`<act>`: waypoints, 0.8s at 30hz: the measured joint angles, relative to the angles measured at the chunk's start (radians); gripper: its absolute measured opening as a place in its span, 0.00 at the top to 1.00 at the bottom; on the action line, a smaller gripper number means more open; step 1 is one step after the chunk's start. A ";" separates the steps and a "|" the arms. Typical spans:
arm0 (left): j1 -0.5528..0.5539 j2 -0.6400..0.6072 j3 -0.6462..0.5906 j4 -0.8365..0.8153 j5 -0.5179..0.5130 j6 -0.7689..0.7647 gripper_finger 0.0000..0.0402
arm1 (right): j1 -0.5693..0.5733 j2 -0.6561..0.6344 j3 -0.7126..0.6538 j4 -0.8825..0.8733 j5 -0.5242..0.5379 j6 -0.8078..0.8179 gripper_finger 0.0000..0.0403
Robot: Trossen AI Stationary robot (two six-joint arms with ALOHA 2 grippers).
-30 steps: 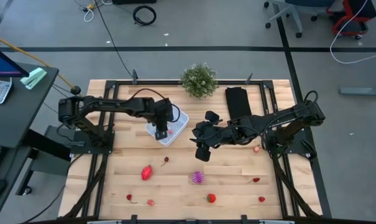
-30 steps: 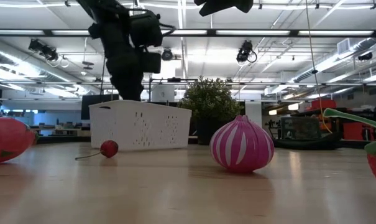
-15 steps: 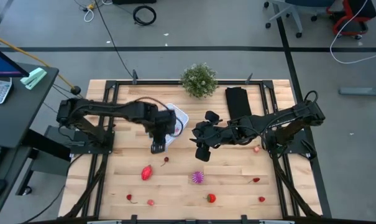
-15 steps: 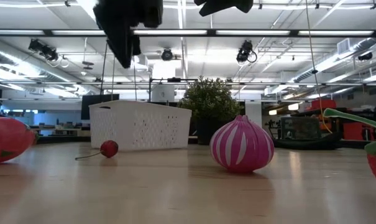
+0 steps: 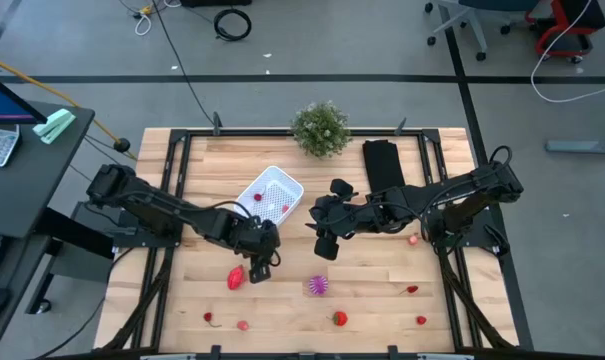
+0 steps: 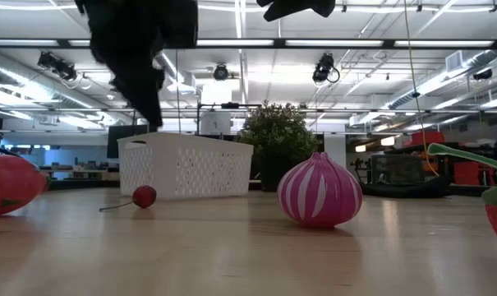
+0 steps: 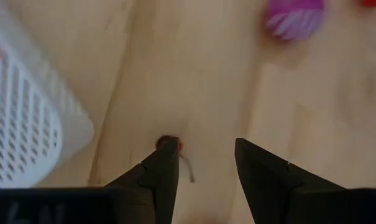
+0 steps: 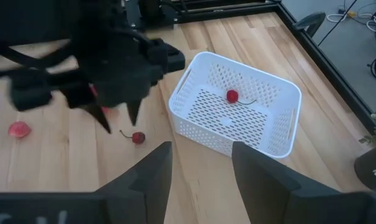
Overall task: Pick and placing Produce into tupperware
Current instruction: Put the red cherry into the white basket
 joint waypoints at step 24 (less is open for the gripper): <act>0.000 0.001 -0.364 0.485 -0.038 -0.176 0.55 | 0.000 0.000 0.000 0.000 0.000 -0.006 0.56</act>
